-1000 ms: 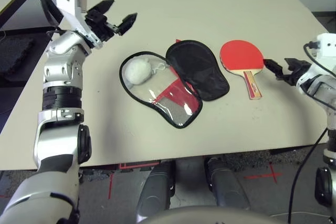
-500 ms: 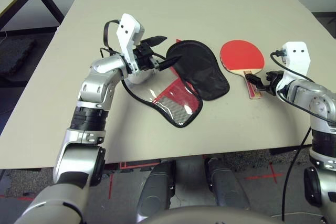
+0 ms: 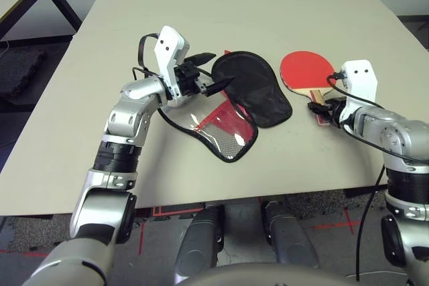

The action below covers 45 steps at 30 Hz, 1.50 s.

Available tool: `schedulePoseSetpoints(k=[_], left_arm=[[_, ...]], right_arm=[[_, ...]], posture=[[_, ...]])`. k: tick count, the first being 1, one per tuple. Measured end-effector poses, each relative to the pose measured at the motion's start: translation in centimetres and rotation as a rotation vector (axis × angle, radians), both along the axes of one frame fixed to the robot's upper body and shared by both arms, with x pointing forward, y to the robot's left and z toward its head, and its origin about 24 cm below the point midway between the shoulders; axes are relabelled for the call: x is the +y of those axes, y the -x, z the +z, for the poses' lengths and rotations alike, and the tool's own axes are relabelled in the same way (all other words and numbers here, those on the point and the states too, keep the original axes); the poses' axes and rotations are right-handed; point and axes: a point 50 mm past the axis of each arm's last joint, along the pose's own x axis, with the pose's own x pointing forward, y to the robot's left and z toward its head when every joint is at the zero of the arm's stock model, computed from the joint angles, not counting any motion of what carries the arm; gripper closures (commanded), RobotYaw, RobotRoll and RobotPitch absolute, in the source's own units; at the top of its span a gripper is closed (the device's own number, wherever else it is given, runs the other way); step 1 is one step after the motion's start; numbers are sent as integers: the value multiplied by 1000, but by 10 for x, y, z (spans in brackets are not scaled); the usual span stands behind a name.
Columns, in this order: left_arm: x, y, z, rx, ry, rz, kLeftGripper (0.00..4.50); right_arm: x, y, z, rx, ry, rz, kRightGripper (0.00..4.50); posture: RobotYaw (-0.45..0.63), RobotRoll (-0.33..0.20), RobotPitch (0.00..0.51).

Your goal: Store the ping-pong paddle in its case and zip it.

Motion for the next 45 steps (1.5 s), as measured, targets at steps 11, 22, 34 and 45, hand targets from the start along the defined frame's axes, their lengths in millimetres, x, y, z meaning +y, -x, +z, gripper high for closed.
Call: schedulePoseSetpoints(k=[11, 22, 34, 45], left_arm=[[-4, 0, -6, 0, -13, -12, 0], [-7, -1, -6, -1, -8, -19, 0], [-7, 0, -9, 3, -6, -13, 0], [-5, 0, -12, 12, -5, -1, 0]], right_arm=[[-4, -20, 20, -139, 17, -107, 3381], [45, -15, 27, -140, -55, 74, 3381], [91, -13, 28, -80, -35, 228, 3381], [101, -11, 19, -24, 4, 259, 3381]], posture=[[-57, 0, 155], [-65, 0, 155], [-49, 0, 165], [-43, 0, 175]])
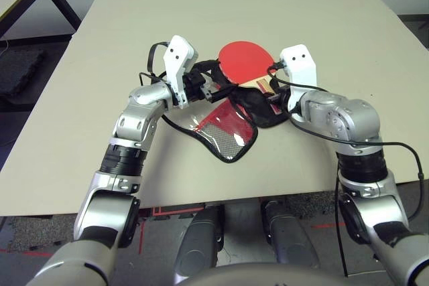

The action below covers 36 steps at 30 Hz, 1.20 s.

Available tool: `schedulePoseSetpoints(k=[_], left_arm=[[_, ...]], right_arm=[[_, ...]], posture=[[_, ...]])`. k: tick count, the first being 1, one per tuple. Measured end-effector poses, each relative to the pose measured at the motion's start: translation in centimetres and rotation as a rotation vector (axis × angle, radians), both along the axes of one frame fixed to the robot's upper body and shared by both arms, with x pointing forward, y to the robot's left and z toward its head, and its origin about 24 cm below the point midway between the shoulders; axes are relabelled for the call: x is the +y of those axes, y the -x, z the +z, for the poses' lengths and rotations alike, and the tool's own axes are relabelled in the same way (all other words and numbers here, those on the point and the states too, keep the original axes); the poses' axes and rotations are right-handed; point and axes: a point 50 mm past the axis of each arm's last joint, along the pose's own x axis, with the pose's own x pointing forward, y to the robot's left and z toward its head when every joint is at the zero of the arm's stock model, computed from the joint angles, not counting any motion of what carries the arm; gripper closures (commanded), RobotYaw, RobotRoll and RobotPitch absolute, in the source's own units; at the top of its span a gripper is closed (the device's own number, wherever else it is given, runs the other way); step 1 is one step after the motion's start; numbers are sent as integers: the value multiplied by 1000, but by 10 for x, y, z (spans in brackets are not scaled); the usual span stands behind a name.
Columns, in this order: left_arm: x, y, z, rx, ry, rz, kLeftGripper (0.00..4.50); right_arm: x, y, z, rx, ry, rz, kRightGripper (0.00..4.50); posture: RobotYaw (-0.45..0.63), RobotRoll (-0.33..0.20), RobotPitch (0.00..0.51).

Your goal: Store the ping-pong paddle in its case and zip it.

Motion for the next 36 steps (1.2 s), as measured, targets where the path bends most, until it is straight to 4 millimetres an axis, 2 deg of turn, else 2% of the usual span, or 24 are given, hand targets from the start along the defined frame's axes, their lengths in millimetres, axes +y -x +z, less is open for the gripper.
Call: schedulePoseSetpoints(k=[22, 36], left_arm=[[2, 1, -4, 10, 1, 13, 0], [3, 1, -4, 10, -1, 19, 0]], right_arm=[[2, -4, -14, 39, 3, 6, 3381], [4, -6, -15, 33, -6, 14, 3381]], posture=[[-22, 0, 182], [-23, 0, 179]])
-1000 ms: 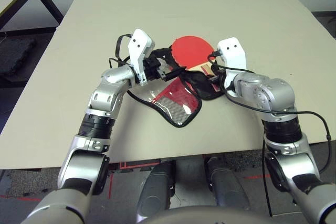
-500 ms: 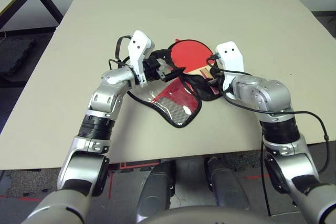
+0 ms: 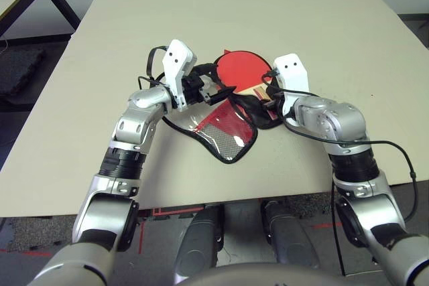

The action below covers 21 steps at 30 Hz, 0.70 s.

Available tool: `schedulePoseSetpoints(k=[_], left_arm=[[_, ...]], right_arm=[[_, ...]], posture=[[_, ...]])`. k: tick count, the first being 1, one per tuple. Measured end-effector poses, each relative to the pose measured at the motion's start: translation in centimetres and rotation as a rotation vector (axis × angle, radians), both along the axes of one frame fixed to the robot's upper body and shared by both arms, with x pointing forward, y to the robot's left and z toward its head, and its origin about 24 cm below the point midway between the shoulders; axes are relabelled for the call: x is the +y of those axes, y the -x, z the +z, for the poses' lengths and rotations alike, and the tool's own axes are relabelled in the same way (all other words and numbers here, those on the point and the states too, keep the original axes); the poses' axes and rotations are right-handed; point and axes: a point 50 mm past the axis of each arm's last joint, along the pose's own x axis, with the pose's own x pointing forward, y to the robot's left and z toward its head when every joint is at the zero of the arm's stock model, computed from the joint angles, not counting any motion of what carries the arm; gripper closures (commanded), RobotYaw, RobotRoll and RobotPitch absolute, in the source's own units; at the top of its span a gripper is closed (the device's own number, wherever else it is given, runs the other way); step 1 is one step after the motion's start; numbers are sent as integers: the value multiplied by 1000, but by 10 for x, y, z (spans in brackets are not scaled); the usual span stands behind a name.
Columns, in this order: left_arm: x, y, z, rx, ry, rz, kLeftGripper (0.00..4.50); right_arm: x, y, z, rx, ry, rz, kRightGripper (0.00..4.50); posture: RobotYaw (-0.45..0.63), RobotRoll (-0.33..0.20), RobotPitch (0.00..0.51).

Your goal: Store the ping-pong paddle in its case and zip it.

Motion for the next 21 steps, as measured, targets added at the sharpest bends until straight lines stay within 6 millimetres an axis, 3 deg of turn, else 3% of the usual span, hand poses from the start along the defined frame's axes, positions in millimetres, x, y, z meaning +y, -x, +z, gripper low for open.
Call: schedulePoseSetpoints(k=[1, 6, 10, 13, 17, 21], left_arm=[[0, 0, 0, 0, 0, 0, 0], [1, -1, 4, 7, 14, 6, 0], [6, -4, 26, 13, 86, 24, 0], [20, 0, 45, 34, 102, 39, 0], [43, 7, 52, 132, 70, 56, 0], [73, 15, 68, 182, 65, 116, 0]], right_arm=[[0, 0, 0, 0, 0, 1, 2627], [-7, 4, 13, -21, -35, 18, 1190], [-32, 10, 37, -98, -100, 28, 17], [-55, 15, 53, -155, -127, 7, 17], [-86, 17, 64, -204, -122, -38, 17], [-109, 14, 60, -233, -89, -89, 17]], posture=[[-24, 0, 179], [-18, 0, 181], [-15, 0, 184], [-12, 0, 187], [-1, 0, 189], [6, 0, 191]])
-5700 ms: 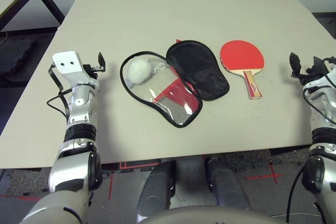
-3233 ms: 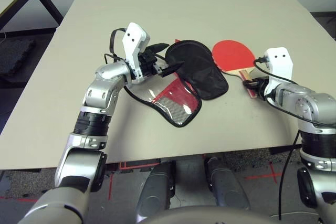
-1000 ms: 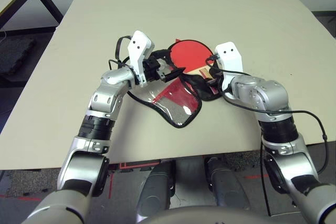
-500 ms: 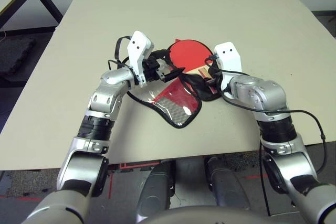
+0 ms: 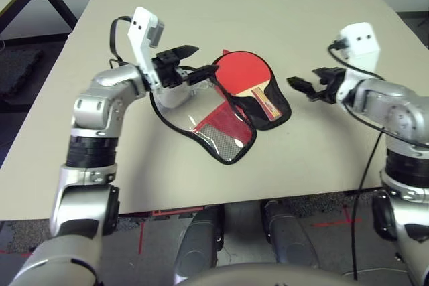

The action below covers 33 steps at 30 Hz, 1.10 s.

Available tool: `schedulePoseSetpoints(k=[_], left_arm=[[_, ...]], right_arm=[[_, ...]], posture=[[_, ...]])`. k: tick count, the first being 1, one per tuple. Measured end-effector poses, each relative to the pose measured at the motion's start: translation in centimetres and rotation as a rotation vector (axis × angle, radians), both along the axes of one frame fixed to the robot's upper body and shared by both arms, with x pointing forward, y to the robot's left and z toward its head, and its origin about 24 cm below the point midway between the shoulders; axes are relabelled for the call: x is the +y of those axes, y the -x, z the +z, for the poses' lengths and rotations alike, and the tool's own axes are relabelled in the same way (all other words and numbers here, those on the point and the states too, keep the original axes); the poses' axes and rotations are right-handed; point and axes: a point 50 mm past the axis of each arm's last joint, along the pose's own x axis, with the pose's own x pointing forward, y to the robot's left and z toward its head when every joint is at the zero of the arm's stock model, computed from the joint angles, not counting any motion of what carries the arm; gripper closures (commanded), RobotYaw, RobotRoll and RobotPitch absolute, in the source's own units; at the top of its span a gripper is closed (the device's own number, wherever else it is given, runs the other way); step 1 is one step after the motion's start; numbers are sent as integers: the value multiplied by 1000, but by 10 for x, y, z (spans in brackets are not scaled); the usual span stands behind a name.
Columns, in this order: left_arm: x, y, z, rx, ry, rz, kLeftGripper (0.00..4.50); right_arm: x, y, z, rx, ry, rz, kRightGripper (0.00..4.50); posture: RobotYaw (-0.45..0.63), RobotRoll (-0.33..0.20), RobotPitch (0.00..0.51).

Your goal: Store the ping-pong paddle in its case and zip it.

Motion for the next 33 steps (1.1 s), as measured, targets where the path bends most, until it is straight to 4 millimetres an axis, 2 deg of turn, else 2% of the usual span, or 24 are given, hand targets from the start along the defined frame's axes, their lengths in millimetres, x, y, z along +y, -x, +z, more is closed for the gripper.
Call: schedulePoseSetpoints(k=[4, 10, 12, 14, 16, 21, 26, 29, 33], left_arm=[[17, 5, -2, 84, 25, 20, 0], [50, 13, -23, 237, 166, 125, 0], [58, 17, -32, 272, 187, 152, 0], [69, 24, -48, 341, 210, 189, 0], [71, 33, -68, 440, 231, 190, 0], [55, 44, -81, 551, 288, 104, 0], [23, 53, -87, 631, 356, -41, 0], [8, 49, -88, 646, 401, -82, 0], [-20, 34, -73, 587, 468, -161, 0]], right_arm=[[-1, -2, 0, -20, -3, -1, 17], [-1, -2, -3, -27, -6, -5, 17], [0, -2, -5, -22, -8, -7, 17], [0, -2, -5, -21, -8, -10, 17], [-1, -2, -5, -22, -6, -15, 17], [-1, -2, -5, -23, -4, -20, 17], [-2, -2, -5, -25, -2, -32, 17], [-2, -2, -5, -27, -1, -40, 17], [-2, -3, -5, -29, -2, -50, 17]], posture=[[9, 0, 192], [7, 0, 195], [4, 0, 196], [2, 0, 198], [-1, 0, 198], [-5, 0, 199], [-9, 0, 200], [-18, 0, 200], [-26, 0, 198]])
